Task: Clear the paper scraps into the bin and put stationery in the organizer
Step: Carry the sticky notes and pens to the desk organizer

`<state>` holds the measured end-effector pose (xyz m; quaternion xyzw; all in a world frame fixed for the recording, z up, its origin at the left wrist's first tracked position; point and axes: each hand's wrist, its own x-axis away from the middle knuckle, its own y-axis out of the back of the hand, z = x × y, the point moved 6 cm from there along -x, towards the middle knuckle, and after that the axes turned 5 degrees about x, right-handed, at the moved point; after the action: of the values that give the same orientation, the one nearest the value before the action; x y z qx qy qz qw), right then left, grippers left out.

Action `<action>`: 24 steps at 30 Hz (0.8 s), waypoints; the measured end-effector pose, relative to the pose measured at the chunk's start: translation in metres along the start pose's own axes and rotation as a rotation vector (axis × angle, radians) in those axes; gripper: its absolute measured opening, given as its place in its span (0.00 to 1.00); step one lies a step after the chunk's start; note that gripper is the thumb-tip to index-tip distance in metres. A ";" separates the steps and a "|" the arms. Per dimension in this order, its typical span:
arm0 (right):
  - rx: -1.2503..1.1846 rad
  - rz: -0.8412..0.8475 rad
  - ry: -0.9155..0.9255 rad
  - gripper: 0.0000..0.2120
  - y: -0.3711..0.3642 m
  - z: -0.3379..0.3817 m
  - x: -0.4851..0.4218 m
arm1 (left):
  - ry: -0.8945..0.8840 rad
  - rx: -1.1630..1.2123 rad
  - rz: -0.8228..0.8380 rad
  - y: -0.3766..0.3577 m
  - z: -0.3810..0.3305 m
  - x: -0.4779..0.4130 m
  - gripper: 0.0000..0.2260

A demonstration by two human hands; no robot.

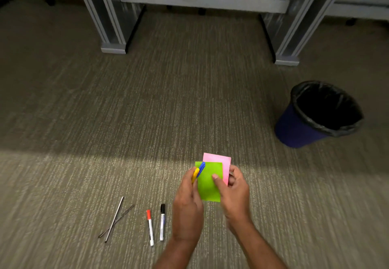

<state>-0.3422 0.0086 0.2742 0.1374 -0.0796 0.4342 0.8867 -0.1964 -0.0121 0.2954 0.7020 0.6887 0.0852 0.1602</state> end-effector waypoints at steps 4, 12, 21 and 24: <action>0.086 -0.073 0.051 0.32 0.030 0.117 0.043 | -0.104 -0.053 0.082 0.036 -0.115 -0.017 0.17; 0.163 -0.332 0.178 0.11 0.110 0.322 0.084 | -0.328 -0.114 0.125 0.064 -0.329 -0.054 0.18; 0.226 -0.474 0.486 0.11 0.219 0.524 0.071 | -0.616 -0.048 -0.005 0.054 -0.555 -0.103 0.17; 0.193 -0.480 0.561 0.13 0.257 0.575 0.065 | -0.651 -0.037 -0.028 0.040 -0.612 -0.110 0.16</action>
<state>-0.5188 0.0283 0.8819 0.1110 0.2418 0.2404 0.9335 -0.3716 -0.0552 0.8922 0.6800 0.6091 -0.1336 0.3858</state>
